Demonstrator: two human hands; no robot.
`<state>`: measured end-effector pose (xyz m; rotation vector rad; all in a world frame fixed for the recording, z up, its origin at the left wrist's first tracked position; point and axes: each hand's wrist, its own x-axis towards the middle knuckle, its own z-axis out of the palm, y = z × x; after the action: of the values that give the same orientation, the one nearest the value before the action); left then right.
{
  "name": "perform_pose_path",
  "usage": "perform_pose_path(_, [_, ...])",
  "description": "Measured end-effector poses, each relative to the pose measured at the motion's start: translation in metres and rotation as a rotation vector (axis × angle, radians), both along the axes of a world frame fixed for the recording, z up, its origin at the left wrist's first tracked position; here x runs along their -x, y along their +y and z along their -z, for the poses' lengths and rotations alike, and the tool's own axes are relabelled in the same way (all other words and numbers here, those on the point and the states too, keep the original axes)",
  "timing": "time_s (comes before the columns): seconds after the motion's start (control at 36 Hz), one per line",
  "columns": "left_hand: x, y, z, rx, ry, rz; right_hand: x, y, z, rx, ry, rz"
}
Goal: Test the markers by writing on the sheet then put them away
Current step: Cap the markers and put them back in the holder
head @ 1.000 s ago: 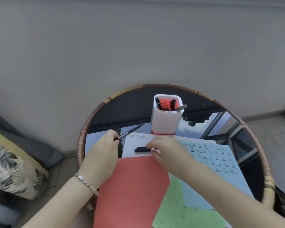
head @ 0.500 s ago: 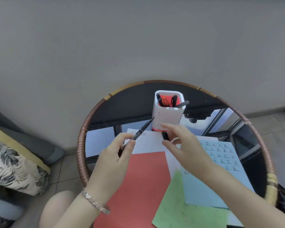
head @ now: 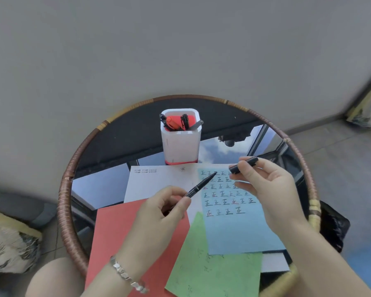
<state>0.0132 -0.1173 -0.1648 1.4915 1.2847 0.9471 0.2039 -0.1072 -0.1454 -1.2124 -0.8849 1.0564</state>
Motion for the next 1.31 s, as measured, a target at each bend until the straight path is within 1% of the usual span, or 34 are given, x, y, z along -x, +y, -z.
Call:
perform_pose_path(0.31, [0.0,-0.002,0.002,-0.046,0.065,0.022,0.009,-0.001,0.001,-0.006,-0.033,-0.064])
perform_pose_path(0.47, [0.0,-0.005,0.001,-0.081,0.099,0.013,0.01,-0.003,0.004,0.052,0.057,-0.092])
perform_pose_path(0.61, [0.001,-0.007,-0.001,-0.1,0.127,0.023,0.011,-0.007,0.004,0.074,0.054,-0.107])
perform_pose_path(0.72, [0.001,-0.009,-0.002,-0.178,0.199,0.026,0.01,-0.009,0.004,0.094,0.084,-0.119])
perform_pose_path(0.92, [0.0,-0.01,-0.001,-0.381,0.365,-0.001,0.011,-0.012,0.001,0.132,0.164,-0.167])
perform_pose_path(1.03, [-0.003,-0.009,-0.002,-0.487,0.396,0.004,0.02,-0.016,0.003,0.117,0.147,-0.213])
perform_pose_path(1.11, [-0.004,-0.011,-0.007,-0.562,0.385,-0.004,0.024,-0.019,0.002,0.056,0.139,-0.204])
perform_pose_path(1.19, [-0.004,-0.012,-0.012,-0.565,0.331,-0.016,0.026,-0.021,-0.004,-0.042,0.119,-0.217])
perform_pose_path(1.25, [-0.006,-0.012,-0.016,-0.519,0.274,-0.013,0.027,-0.021,-0.009,-0.116,0.098,-0.232])
perform_pose_path(1.31, [-0.009,-0.013,-0.022,-0.4,0.146,-0.003,0.026,-0.02,-0.013,-0.175,0.079,-0.267])
